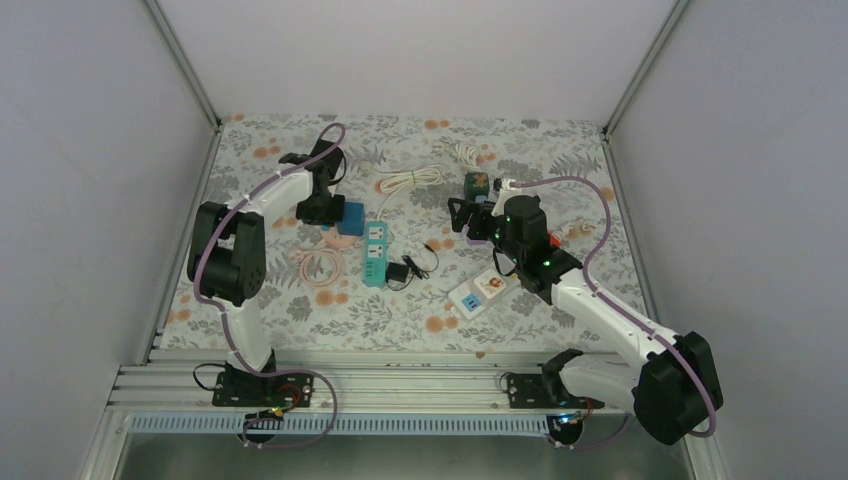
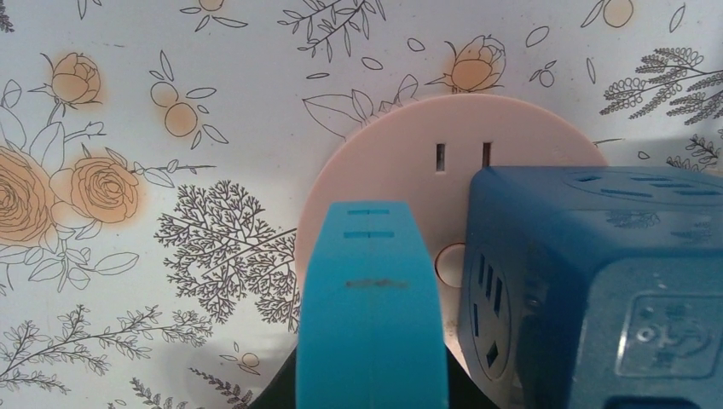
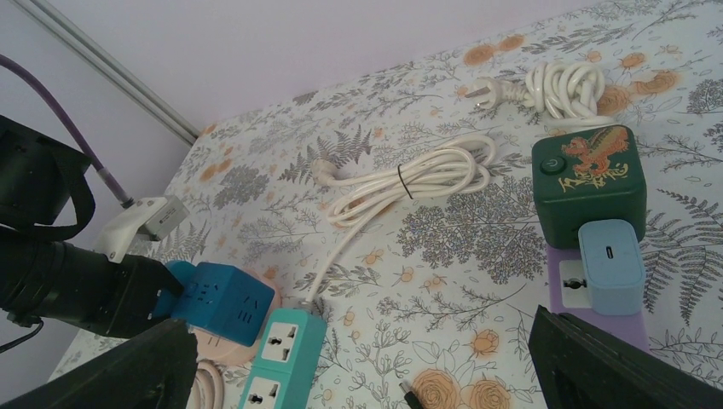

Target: Insert the plug

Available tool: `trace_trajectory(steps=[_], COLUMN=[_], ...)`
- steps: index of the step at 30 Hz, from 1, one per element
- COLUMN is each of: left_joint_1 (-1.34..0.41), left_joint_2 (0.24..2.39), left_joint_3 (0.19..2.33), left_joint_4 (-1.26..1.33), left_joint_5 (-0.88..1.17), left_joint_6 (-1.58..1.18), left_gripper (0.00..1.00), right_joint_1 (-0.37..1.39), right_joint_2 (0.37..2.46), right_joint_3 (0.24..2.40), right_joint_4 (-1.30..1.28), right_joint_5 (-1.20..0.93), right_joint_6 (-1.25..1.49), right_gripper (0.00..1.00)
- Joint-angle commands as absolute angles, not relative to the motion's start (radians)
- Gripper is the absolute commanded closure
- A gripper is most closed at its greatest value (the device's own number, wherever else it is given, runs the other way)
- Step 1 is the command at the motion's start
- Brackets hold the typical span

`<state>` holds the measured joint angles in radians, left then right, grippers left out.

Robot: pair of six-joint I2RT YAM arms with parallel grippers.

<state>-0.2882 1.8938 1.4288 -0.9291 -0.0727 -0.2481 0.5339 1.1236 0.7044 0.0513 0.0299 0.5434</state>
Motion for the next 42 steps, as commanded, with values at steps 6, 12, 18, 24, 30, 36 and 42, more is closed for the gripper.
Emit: trace_trajectory(steps=[6,12,18,24,30,36,42], left_joint_1=[-0.290,-0.292,-0.293,-0.293,-0.292,-0.292,-0.293], left_joint_2=[1.921,1.912,1.910,1.905,1.889,1.904,1.908], left_joint_3=[1.443,1.438,1.417,1.396,1.372,1.354,1.345], left_joint_4=[-0.913,-0.892,-0.868,-0.838,-0.812,-0.800,-0.787], left_joint_5=[-0.126,-0.108,-0.105,-0.095,-0.078,-0.077,-0.079], left_joint_6=[-0.269,-0.266,-0.267,-0.267,-0.263,-0.261,-0.254], left_gripper=[0.98,0.98,0.98,0.98,0.98,0.98,0.98], right_joint_1=[0.525,0.525,0.525,0.525,0.525,0.525,0.525], right_joint_2=[1.127,1.129,1.130,1.132,1.134,1.134,1.134], right_joint_3=[0.689,0.687,0.687,0.687,0.686,0.687,0.686], right_joint_4=[0.079,0.082,0.082,0.084,0.086,0.085,0.086], right_joint_5=[0.031,0.033,0.033,0.032,0.032,0.033,0.033], right_joint_6=[0.539,0.540,0.540,0.538,0.539,0.540,0.539], right_gripper=[0.00,0.00,0.00,0.00,0.00,0.00,0.00])
